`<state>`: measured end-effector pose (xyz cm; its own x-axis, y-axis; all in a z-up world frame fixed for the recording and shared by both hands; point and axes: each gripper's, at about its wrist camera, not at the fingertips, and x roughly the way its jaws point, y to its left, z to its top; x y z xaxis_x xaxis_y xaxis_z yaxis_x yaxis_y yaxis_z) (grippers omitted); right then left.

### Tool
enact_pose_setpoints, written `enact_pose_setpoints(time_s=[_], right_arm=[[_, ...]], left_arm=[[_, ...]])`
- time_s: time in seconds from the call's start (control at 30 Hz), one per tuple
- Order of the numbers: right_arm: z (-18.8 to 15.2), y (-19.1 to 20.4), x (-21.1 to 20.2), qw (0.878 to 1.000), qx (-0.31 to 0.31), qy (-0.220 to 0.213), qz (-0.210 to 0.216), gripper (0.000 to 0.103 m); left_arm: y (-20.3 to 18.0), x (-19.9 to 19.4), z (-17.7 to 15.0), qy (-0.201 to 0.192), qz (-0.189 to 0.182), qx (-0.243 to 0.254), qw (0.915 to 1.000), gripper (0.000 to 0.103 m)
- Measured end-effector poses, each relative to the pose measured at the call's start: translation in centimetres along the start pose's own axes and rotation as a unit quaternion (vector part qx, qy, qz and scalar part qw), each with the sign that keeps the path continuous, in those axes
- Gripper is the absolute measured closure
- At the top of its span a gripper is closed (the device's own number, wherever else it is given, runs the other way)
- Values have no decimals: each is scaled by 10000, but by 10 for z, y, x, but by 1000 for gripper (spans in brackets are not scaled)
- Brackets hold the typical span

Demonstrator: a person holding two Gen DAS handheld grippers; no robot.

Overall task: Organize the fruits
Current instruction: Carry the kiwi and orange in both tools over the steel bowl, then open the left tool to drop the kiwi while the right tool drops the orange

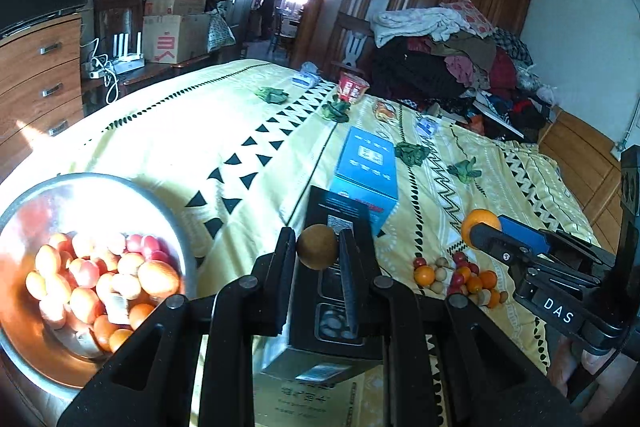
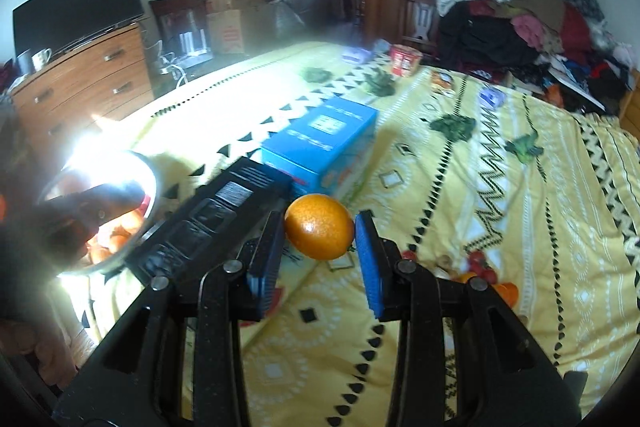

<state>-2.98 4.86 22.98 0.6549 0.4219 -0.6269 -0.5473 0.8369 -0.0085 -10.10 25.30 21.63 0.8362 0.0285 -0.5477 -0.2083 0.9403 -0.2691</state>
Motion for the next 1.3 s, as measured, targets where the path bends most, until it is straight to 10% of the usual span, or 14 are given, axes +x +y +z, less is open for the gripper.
enact_pose_setpoints(time_s=[0.57,1.3], right_arm=[[31,146,45,9913,-844,339,954,66],[18,229,120,9624,-1023,1655,1895,66]], left_arm=[[147,-30,5,-96,965,-885,9913,82],[232,7,-31,961,1585,-1358,9732,82]])
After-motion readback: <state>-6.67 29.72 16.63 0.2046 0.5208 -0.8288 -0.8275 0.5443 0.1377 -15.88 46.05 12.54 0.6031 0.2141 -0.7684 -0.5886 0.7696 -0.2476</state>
